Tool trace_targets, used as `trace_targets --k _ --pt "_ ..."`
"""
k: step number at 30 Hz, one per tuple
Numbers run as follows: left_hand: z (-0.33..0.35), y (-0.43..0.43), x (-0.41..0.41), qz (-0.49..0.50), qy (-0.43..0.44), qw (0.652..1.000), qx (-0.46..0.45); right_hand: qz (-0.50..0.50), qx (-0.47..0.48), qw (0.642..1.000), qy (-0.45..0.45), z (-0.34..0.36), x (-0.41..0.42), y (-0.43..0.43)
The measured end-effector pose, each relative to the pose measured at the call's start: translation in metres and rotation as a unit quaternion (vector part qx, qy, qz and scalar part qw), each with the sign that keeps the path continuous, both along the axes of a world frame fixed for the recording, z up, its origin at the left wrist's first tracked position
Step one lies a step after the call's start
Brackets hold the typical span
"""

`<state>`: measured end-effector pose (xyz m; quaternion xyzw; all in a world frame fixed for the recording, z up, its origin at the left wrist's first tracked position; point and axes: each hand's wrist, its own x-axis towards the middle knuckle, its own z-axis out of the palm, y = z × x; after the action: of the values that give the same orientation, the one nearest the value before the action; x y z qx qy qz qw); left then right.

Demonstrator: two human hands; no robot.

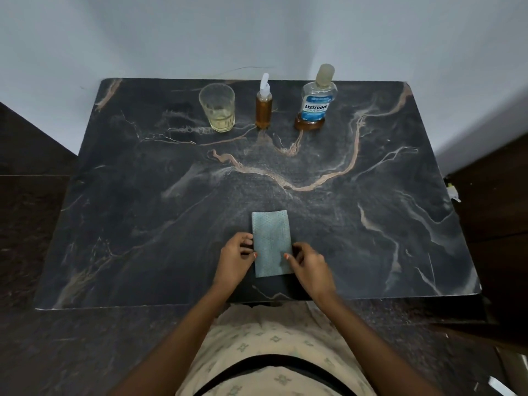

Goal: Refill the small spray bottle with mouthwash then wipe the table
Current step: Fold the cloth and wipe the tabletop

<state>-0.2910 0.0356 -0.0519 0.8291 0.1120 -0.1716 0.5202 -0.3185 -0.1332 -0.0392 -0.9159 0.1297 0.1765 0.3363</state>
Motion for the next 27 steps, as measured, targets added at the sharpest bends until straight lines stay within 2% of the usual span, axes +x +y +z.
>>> trace_targets --k 3,7,9,12,16,18,23,27 --pt "-0.004 0.010 -0.002 0.006 -0.047 0.998 0.041 0.042 -0.057 0.995 -0.067 -0.002 0.003 0.006" --pt "-0.014 0.035 0.002 -0.018 -0.124 0.983 0.132 0.099 -0.055 0.990 -0.088 -0.008 0.016 0.027" --pt "-0.022 0.049 0.007 -0.039 -0.142 0.969 0.199 0.141 -0.122 0.975 -0.121 -0.016 0.020 0.041" --pt "-0.034 0.066 0.018 -0.075 -0.154 0.943 0.287 0.186 -0.211 0.954 -0.107 -0.031 0.024 0.059" --pt "-0.046 0.077 0.025 -0.112 -0.136 0.919 0.354 0.199 -0.233 0.948 -0.090 -0.045 0.022 0.061" --pt "-0.049 0.078 0.025 -0.122 -0.132 0.911 0.371 0.192 -0.234 0.949 -0.092 -0.049 0.024 0.057" --pt "-0.052 0.077 0.025 -0.126 -0.139 0.902 0.389 0.077 -0.243 0.964 -0.078 -0.049 0.047 0.008" --pt "-0.051 0.078 0.025 -0.124 -0.143 0.901 0.390 0.055 -0.219 0.970 -0.094 -0.051 0.056 -0.004"
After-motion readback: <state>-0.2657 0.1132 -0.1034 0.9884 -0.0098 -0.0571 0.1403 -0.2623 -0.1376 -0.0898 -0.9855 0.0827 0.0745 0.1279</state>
